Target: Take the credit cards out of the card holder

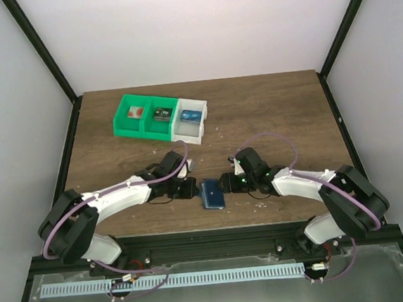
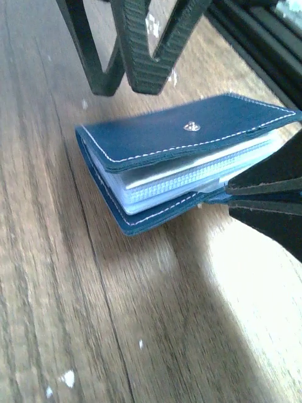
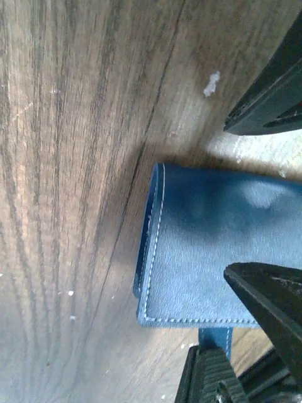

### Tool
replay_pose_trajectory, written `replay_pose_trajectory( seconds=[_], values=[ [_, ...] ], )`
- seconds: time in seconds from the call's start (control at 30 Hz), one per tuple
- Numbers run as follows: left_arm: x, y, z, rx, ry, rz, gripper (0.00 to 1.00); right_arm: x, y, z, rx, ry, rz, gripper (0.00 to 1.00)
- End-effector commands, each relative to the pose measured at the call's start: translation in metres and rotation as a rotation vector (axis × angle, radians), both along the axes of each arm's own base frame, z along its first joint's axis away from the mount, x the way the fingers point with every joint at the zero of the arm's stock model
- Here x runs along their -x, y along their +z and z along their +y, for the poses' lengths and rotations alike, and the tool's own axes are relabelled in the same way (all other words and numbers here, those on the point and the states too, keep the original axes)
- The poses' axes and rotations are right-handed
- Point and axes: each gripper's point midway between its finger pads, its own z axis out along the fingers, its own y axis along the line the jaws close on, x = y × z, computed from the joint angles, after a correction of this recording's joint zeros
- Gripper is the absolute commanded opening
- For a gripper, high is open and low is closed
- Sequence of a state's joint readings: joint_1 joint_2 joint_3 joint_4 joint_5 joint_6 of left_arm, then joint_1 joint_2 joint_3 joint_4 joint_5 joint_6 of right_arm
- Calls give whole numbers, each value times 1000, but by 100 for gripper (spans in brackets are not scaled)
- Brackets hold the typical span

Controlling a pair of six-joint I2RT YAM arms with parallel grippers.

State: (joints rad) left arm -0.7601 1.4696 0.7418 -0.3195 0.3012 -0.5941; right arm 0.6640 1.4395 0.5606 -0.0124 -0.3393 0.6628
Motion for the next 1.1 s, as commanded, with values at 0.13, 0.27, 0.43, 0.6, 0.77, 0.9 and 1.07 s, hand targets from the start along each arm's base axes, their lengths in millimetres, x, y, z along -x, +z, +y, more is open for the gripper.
replay_pose_trajectory(
  seconds=[0.13,0.27,0.43,0.6,0.77,0.9,1.07],
  values=[
    [7,28,-22,163,-22,23,0,9,31,6,-11,74,-14,72],
    [4,47,-24,210,-13,-16,0,9,47,8,-26,94,-39,79],
    [6,60,-22,247,-8,-45,0,9,42,9,-21,103,-39,81],
    [9,45,-15,209,-3,-37,0,9,40,13,-43,107,-30,81],
    [11,15,3,75,19,-13,0,-3,26,-9,81,17,-64,69],
    [12,15,5,74,12,-21,0,-2,14,-17,126,6,-68,58],
    [9,16,10,52,37,-36,0,-2,-5,-37,222,-61,-43,42]
  ],
)
